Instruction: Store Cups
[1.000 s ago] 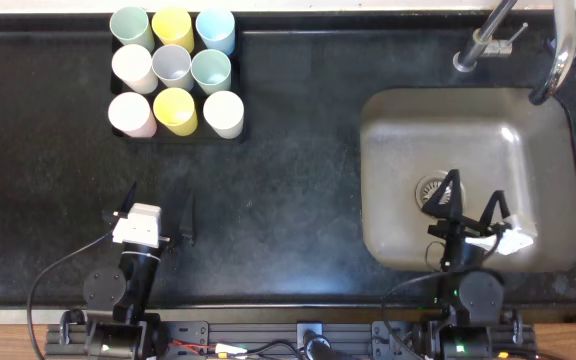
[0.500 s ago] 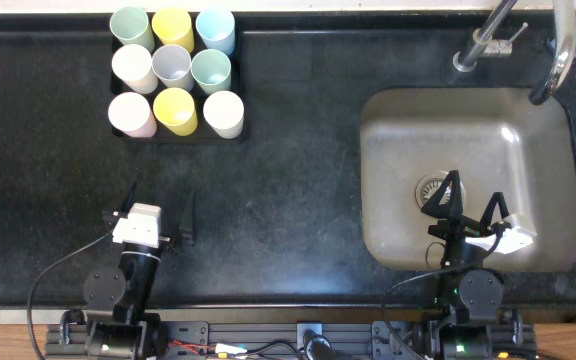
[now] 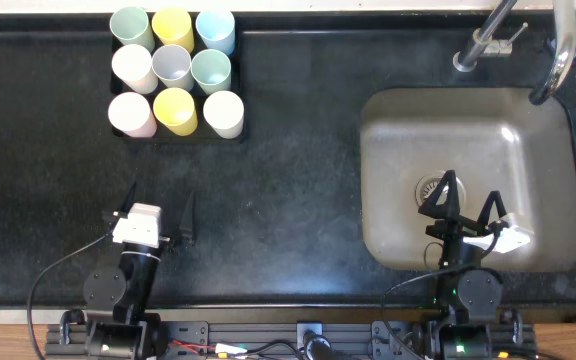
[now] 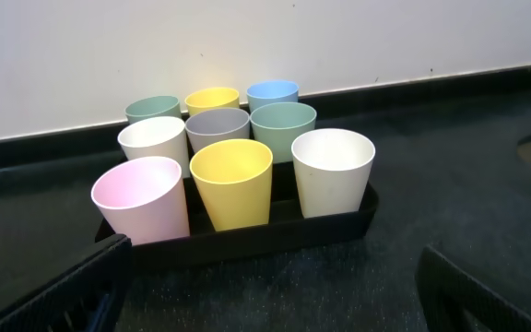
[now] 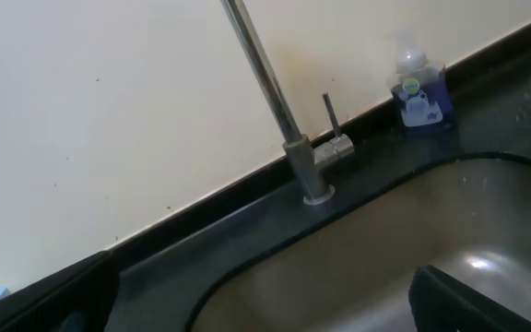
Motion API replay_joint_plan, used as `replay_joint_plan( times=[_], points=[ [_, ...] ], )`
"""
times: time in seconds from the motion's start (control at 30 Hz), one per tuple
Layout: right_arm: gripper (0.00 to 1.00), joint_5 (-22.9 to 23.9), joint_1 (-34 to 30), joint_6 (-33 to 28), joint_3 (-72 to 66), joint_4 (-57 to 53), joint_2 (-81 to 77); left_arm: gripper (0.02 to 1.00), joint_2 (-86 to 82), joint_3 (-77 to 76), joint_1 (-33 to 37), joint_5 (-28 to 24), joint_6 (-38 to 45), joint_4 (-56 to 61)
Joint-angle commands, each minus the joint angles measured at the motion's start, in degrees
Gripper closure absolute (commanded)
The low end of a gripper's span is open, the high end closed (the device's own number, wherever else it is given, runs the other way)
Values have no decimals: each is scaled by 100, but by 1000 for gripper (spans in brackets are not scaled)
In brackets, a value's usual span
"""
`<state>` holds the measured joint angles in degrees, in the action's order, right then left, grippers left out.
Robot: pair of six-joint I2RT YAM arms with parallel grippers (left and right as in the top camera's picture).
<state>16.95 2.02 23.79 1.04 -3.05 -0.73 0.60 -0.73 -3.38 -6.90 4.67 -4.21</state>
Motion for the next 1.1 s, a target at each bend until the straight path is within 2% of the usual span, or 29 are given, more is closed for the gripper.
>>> replay_joint_plan(
  times=[0.03, 1.1],
  points=[
    [3, 50, 24, 20, -79, 24, 59, 20, -44, 28, -11, -48, -37, 26],
    [5, 50, 20, 20, -79, 24, 57, 20, -44, 28, 240, -44, -37, 24]
  ],
)
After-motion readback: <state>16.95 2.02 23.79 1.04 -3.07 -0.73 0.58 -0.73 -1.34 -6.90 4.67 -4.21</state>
